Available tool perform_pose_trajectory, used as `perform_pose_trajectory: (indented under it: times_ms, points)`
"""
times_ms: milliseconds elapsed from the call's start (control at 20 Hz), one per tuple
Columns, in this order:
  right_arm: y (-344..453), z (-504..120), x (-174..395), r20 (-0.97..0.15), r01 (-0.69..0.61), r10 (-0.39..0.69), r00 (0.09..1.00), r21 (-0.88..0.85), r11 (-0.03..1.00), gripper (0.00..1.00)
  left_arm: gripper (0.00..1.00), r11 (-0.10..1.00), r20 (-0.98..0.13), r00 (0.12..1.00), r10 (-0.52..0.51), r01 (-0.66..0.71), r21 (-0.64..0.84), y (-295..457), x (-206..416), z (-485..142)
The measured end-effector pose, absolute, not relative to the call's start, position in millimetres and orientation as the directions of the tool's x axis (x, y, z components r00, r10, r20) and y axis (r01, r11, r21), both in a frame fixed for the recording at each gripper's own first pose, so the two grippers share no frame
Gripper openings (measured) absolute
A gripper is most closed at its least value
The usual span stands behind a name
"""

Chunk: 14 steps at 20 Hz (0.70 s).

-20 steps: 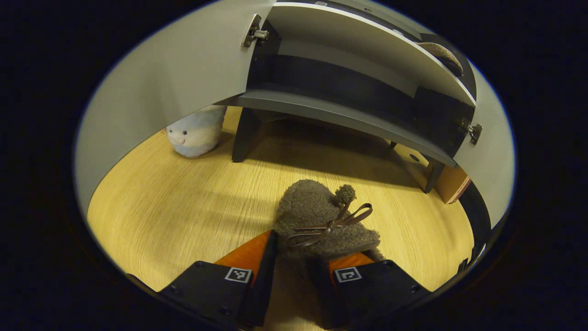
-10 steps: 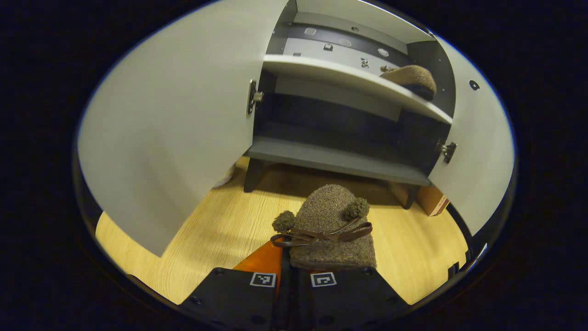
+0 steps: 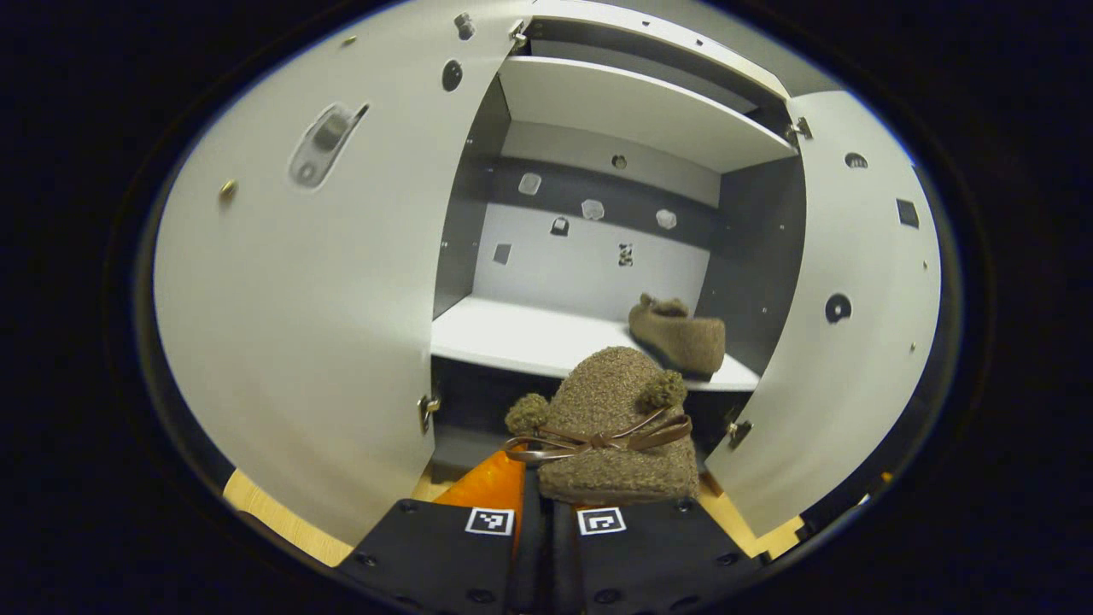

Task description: Grab one shoe with the right hand and put it into the shoe cabinet, grab the other shoe with the left hand and put it into the shoe cabinet; then close the right door with the right hand and the left door with the left hand.

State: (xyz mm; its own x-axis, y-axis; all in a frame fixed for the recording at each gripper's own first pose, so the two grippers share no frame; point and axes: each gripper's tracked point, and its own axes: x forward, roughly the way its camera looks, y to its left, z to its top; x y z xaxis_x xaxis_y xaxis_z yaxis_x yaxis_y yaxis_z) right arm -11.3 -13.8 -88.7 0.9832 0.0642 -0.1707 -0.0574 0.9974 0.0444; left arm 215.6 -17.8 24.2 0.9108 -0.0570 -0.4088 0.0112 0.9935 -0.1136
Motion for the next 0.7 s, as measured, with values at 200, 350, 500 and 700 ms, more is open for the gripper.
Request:
perform_pose_trajectory:
  times_ms: [200,350,500,700]
  points:
    - [-24,-82,-12,-0.158,-0.026,0.035,0.987,0.062,0.998,0.93,0.13,0.997,-0.379,0.925,-0.021,-0.010,-0.077,-18,306,49]
    - [-35,-77,-13,-0.148,0.001,0.012,0.989,0.085,0.996,0.92,0.13,0.999,-0.438,0.899,-0.005,-0.019,-0.050,-27,376,37]
    - [-51,-77,-15,-0.143,0.047,-0.035,0.989,0.078,0.996,0.93,0.13,0.999,-0.500,0.866,0.007,-0.028,-0.035,-32,434,10]
    - [-65,-74,-21,-0.131,0.091,-0.079,0.988,0.086,0.992,0.92,0.13,0.993,-0.555,0.826,0.095,-0.115,-0.001,-11,476,-26]
